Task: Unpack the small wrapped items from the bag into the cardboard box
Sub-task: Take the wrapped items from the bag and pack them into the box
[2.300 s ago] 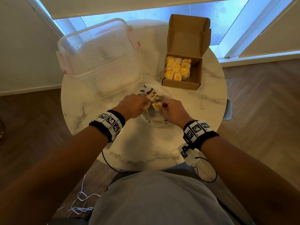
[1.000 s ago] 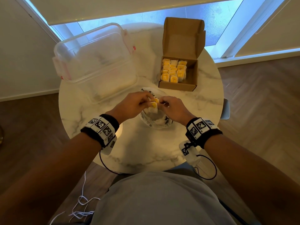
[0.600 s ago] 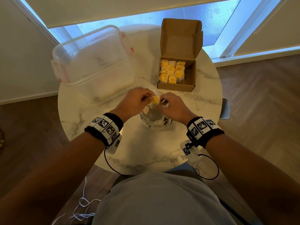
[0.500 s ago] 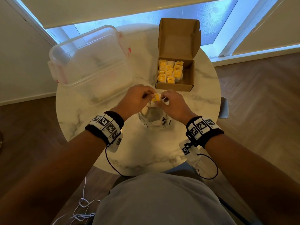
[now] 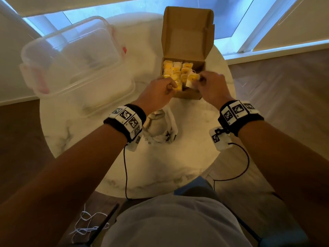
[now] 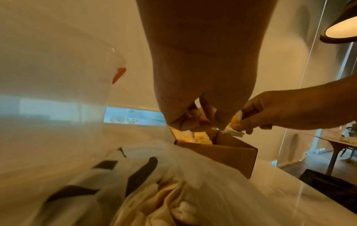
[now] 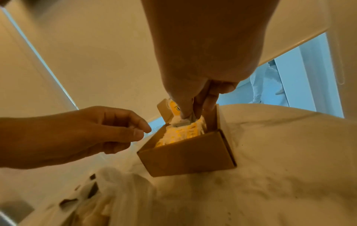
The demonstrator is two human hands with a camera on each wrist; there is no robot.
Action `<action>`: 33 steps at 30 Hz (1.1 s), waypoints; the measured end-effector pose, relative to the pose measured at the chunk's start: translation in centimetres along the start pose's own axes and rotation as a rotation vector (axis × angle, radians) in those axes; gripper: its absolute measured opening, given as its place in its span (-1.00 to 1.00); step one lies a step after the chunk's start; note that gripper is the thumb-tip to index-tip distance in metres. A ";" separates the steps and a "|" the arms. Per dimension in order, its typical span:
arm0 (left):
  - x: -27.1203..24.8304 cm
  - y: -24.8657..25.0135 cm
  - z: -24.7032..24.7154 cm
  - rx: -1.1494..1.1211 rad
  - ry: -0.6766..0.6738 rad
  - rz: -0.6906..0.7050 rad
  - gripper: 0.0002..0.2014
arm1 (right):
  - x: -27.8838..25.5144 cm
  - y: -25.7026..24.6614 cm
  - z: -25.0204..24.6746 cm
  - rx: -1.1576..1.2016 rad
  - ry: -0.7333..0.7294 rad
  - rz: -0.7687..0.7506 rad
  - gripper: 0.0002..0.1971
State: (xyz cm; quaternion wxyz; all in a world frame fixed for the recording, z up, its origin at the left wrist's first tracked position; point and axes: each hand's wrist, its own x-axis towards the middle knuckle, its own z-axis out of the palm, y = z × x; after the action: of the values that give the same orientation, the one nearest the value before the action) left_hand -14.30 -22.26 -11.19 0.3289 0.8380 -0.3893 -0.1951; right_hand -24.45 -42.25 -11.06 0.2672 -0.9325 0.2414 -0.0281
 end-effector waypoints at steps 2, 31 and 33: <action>0.7 -0.6 0.9 0.049 -0.003 -0.010 -0.85 | 1.0 0.5 0.5 -0.078 -0.014 -0.020 -0.76; 1.3 -2.2 3.0 0.092 0.087 -0.003 -0.85 | 5.5 1.5 3.5 -0.455 -0.173 -0.224 -0.87; 1.3 -2.2 2.9 0.076 0.075 0.002 -0.87 | 5.2 1.4 3.5 -0.460 -0.158 -0.211 -0.88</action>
State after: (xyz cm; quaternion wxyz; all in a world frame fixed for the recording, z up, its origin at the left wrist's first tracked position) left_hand -14.06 -23.37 -14.87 0.3115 0.8562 -0.3848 -0.1480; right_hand -19.84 -44.06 -15.16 0.0617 -0.9881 0.1210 0.0727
